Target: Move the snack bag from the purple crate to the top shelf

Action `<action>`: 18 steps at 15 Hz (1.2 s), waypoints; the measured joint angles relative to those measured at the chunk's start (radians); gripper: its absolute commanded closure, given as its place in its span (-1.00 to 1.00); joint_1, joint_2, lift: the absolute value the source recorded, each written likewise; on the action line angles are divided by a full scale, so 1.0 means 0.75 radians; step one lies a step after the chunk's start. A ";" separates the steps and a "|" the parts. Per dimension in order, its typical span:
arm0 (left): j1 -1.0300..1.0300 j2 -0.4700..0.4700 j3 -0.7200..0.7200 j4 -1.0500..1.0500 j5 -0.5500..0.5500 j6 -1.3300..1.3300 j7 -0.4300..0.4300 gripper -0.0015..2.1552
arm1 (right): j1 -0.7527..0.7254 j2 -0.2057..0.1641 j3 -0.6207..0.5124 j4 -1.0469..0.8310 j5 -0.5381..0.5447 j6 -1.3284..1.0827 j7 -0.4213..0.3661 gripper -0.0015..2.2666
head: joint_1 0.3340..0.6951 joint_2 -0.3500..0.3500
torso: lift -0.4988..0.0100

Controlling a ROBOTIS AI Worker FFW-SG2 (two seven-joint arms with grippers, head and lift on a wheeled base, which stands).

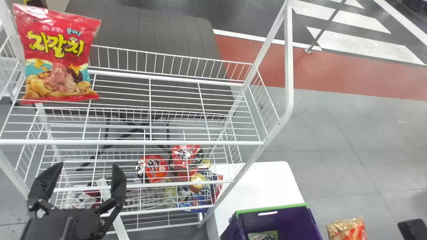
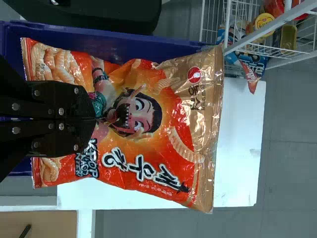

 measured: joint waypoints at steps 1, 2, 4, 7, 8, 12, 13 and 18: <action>-0.001 0.000 0.000 0.000 0.000 0.000 0.000 -0.92 | -0.001 -0.001 0.000 0.002 0.000 -0.001 0.000 0.72 | 1.00 -1.00 | 0.96; -0.001 0.000 0.000 0.001 0.000 0.002 0.000 -0.92 | -0.001 -0.001 0.001 0.003 0.000 -0.003 0.000 0.72 | 1.00 -1.00 | 0.98; -0.002 0.000 0.000 0.001 0.000 0.004 -0.002 -0.92 | -0.004 -0.002 0.000 0.004 0.000 -0.005 0.000 0.72 | 1.00 -1.00 | 1.00; -0.003 0.000 0.000 0.001 0.000 0.004 -0.002 -0.92 | -0.006 -0.002 0.000 0.004 0.000 -0.002 0.000 0.72 | 1.00 -1.00 | 1.00; -0.003 0.000 0.000 0.001 0.000 0.004 -0.002 -0.92 | -0.007 -0.002 0.000 0.004 0.000 -0.003 0.000 0.72 | 1.00 -1.00 | 1.00; -0.003 -0.001 0.000 0.005 0.002 0.004 -0.002 -0.92 | -0.008 0.002 -0.005 0.008 -0.010 -0.034 0.023 0.72 | 1.00 -1.00 | 0.97; -0.004 -0.002 0.000 0.007 0.002 0.004 -0.002 -0.92 | -0.007 0.005 -0.009 0.005 -0.016 -0.042 0.024 0.72 | 1.00 -1.00 | 0.97; -0.007 -0.005 0.000 0.019 0.001 0.004 0.000 -0.92 | 0.004 0.074 -0.064 -0.123 -0.096 -0.136 0.126 0.72 | 1.00 -1.00 | 0.97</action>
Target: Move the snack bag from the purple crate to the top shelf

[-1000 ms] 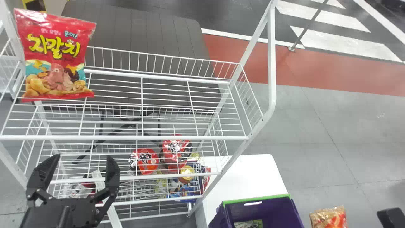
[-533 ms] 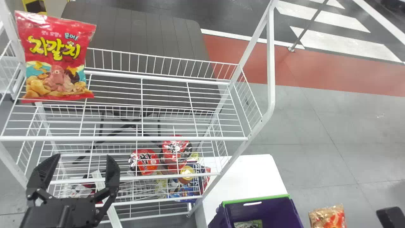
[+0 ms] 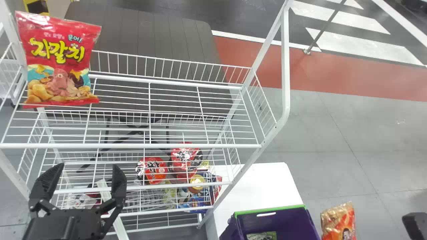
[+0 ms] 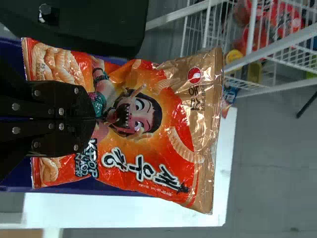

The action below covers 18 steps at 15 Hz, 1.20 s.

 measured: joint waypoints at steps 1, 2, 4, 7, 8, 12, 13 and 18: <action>-0.001 -0.001 0.000 0.004 -0.001 -0.001 0.001 -0.92 | 0.000 0.019 -0.003 -0.042 -0.017 -0.001 0.001 0.72 | 1.00 -1.00 | 0.97; -0.001 -0.001 0.000 0.008 -0.001 -0.001 0.002 -0.92 | 0.000 0.044 -0.003 -0.097 -0.041 -0.003 0.003 0.72 | 1.00 -1.00 | 0.97; -0.001 0.001 0.000 0.012 0.001 -0.002 0.002 -0.92 | -0.008 0.109 0.003 -0.228 -0.080 0.000 0.014 0.72 | 1.00 -1.00 | 0.97; 0.003 0.006 0.006 0.014 0.015 -0.005 0.002 -0.92 | -0.040 0.217 0.049 -0.425 -0.100 0.023 0.019 0.72 | 1.00 -1.00 | 0.97; 0.006 0.006 0.008 0.014 0.017 -0.007 0.002 -0.92 | -0.053 0.248 0.079 -0.484 -0.102 0.049 0.021 0.72 | 1.00 -1.00 | 0.97; 0.012 0.011 0.008 0.008 0.022 -0.011 0.004 -0.92 | -0.077 0.303 0.228 -0.681 -0.102 0.201 0.021 0.72 | 1.00 -1.00 | 0.97; 0.013 0.011 0.008 0.008 0.022 -0.011 0.004 -0.92 | -0.084 0.304 0.265 -0.719 -0.099 0.247 0.021 0.72 | 1.00 -1.00 | 0.97; 0.016 0.013 0.012 0.010 0.023 -0.012 0.006 -0.92 | -0.139 0.305 0.496 -0.869 -0.023 0.431 0.007 0.72 | 1.00 -1.00 | 0.97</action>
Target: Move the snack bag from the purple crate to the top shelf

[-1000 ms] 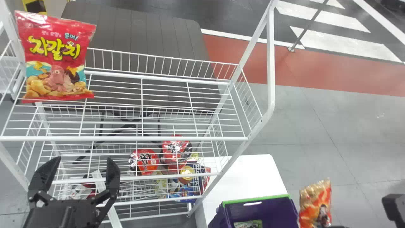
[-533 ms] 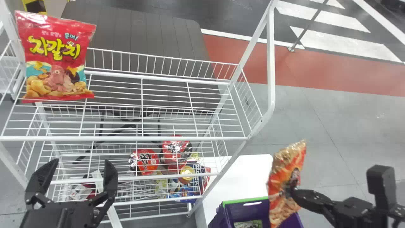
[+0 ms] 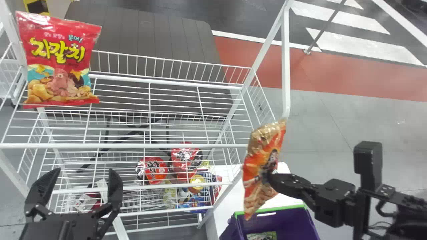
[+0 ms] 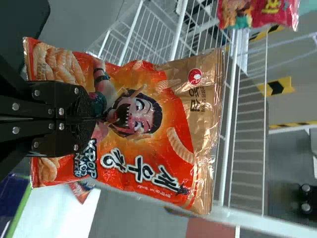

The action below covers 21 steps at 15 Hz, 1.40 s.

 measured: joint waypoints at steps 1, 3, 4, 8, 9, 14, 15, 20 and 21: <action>0.000 0.000 0.000 0.001 0.000 0.000 -0.001 -0.92 | -0.016 0.000 0.040 -0.016 0.018 0.034 -0.006 0.72 | 1.00 -1.00 | 0.97; 0.001 0.002 0.000 0.003 -0.001 -0.001 0.000 -0.92 | -0.049 0.000 0.127 -0.040 0.046 0.105 -0.035 0.72 | 1.00 -0.92 | 0.97; 0.002 0.002 0.000 0.004 -0.001 -0.002 0.000 -0.92 | -0.063 0.000 0.170 -0.047 0.065 0.126 -0.056 0.72 | 1.00 -0.87 | 0.97; 0.002 0.001 -0.004 0.004 -0.001 -0.009 -0.003 -0.92 | -0.117 0.000 0.398 -0.058 0.150 0.191 -0.219 0.72 | 1.00 -0.71 | 0.97; 0.002 -0.001 -0.005 0.006 -0.001 -0.011 -0.005 -0.92 | -0.146 0.000 0.465 -0.058 0.182 0.218 -0.251 0.72 | 1.00 -0.66 | 0.97; -0.002 -0.008 0.001 0.042 0.006 -0.054 -0.014 -0.92 | -0.313 0.000 0.740 -0.039 0.266 0.405 -0.465 0.72 | 1.00 -0.41 | 0.97; -0.002 -0.007 0.004 0.045 0.009 -0.059 -0.015 -0.92 | -0.348 0.000 0.788 -0.013 0.266 0.420 -0.518 0.72 | 1.00 -0.37 | 0.97; -0.003 -0.006 0.009 0.052 0.012 -0.061 -0.024 -0.92 | -0.558 0.000 0.964 0.206 0.208 0.416 -0.736 0.72 | 1.00 -0.16 | 0.97; -0.004 -0.006 0.009 0.054 0.012 -0.062 -0.028 -0.92 | -0.607 0.000 0.981 0.269 0.192 0.406 -0.767 0.72 | 1.00 -0.11 | 0.97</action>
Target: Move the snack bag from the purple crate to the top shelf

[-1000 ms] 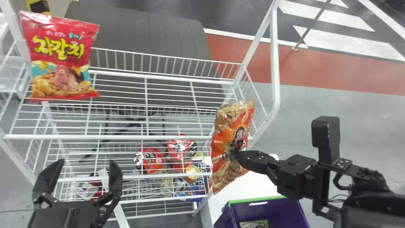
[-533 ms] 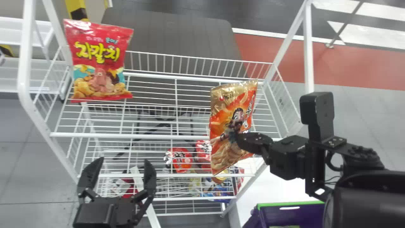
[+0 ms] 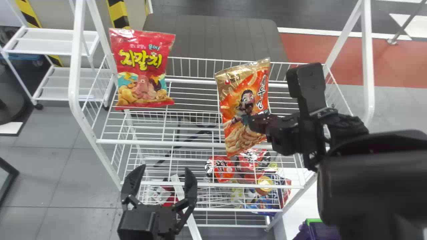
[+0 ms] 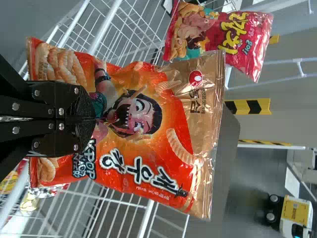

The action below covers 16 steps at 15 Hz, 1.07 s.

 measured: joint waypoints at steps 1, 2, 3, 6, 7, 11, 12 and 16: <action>-0.001 0.000 0.000 0.002 0.001 -0.003 -0.003 -0.92 | -0.035 0.000 0.011 0.053 -0.020 -0.019 -0.035 0.72 | 1.00 -0.10 | 0.97; -0.003 0.001 0.002 0.006 0.003 -0.008 -0.003 -0.92 | -0.075 0.000 0.022 0.116 -0.053 -0.051 -0.078 0.72 | 1.00 -0.08 | 0.97; -0.004 0.001 0.006 0.011 0.008 -0.012 -0.005 -0.92 | -0.115 0.000 0.035 0.181 -0.091 -0.085 -0.127 0.72 | 1.00 -0.05 | 0.97; -0.016 0.002 0.018 0.035 0.026 -0.027 -0.014 -0.92 | -0.236 0.000 0.097 0.348 -0.197 -0.161 -0.257 0.72 | 1.00 0.07 | 0.97; -0.020 0.002 0.019 0.042 0.030 -0.028 -0.016 -0.92 | -0.272 0.000 0.119 0.389 -0.216 -0.171 -0.281 0.72 | 1.00 0.10 | 0.97; -0.043 0.003 0.032 0.073 0.052 -0.039 -0.027 -0.92 | -0.390 0.000 0.183 0.563 -0.262 -0.265 -0.391 0.72 | 1.00 0.18 | 0.97; -0.051 0.004 0.035 0.083 0.059 -0.045 -0.031 -0.92 | -0.414 0.000 0.195 0.612 -0.285 -0.298 -0.422 0.72 | 1.00 0.19 | 0.97; -0.078 0.005 0.041 0.124 0.077 -0.084 -0.047 -0.92 | -0.499 0.000 0.247 0.794 -0.371 -0.442 -0.521 0.72 | 1.00 0.27 | 0.97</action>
